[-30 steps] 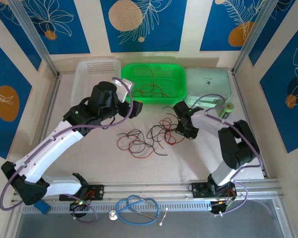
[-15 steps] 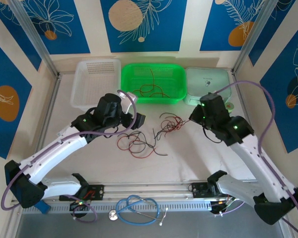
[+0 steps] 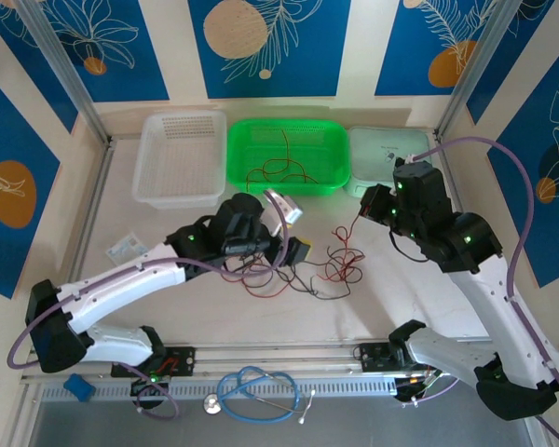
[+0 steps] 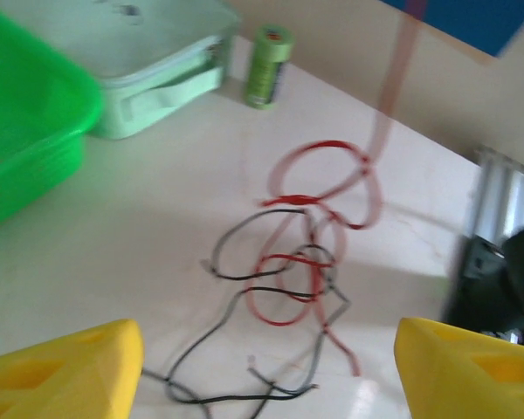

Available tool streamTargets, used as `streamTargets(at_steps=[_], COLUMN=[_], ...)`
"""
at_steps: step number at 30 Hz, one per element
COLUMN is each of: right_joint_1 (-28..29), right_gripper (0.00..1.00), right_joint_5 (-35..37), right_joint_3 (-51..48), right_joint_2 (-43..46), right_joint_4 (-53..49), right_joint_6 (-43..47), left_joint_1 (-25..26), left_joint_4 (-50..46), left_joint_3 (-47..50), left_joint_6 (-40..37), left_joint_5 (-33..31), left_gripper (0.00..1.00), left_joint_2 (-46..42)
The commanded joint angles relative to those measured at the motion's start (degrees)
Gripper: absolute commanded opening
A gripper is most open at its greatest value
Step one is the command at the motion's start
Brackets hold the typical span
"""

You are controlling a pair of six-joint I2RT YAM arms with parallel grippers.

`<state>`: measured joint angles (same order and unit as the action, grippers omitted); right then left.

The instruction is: Untangle the cables

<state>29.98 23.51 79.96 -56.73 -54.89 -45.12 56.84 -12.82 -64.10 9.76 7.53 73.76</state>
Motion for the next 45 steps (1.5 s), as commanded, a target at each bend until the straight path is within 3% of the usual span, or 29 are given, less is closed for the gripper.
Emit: streamTargets(at_steps=[1, 7, 14, 19, 27, 30, 35, 37, 40, 45], right_joint_1=[0.43, 1.11, 4.17, 6.97, 8.34, 8.50, 8.35, 7.95, 6.38, 2.25], right_gripper=[0.00, 0.00, 0.00, 0.00, 0.00, 0.00, 0.00, 0.00, 0.00, 0.00], right_joint_5=[-1.31, 0.46, 3.91, 5.99, 6.99, 7.54, 9.94, 11.19, 12.16, 12.00], right_joint_3=[1.77, 2.56, 4.35, 5.73, 5.52, 5.46, 5.21, 5.20, 5.76, 7.08], right_joint_2=[-0.30, -2.17, -4.64, -6.36, -6.48, -5.87, -4.24, -3.54, -2.87, -1.49], right_joint_4=[-0.04, 0.81, 3.27, 4.75, 5.36, 4.69, 3.01, 2.33, 1.18, -0.19], right_joint_6=[0.83, -0.67, -3.88, -4.89, -5.77, -5.78, -5.51, -5.23, -4.28, -2.27], left_joint_1=[3.37, 7.93, 9.29, 10.54, 10.80, 10.67, 10.59, 10.49, 10.49, 9.92], left_joint_4=[5.92, 11.19, 15.20, 18.18, 14.87, 14.54, 15.81, 15.28, 14.84, 15.75], left_joint_3=[0.80, 3.93, 3.41, 0.81, -5.87, -6.07, -3.40, -2.35, 0.01, 5.09], left_joint_6=[-2.01, -1.75, 3.50, 7.98, 9.27, 8.73, 8.13, 8.24, 8.05, 6.97], left_joint_5=[3.81, 3.88, -1.38, -11.66, -29.20, -35.33, -38.64, -38.99, -39.00, -39.27], left_gripper=[0.72, 0.73, 0.79, 0.82, 0.83, 0.72, 0.24, 0.10, 0.01, 0.01], left_joint_2=[0.42, -0.46, 4.78, 11.04, 20.52, 21.48, 19.92, 18.85, 16.76, 12.23])
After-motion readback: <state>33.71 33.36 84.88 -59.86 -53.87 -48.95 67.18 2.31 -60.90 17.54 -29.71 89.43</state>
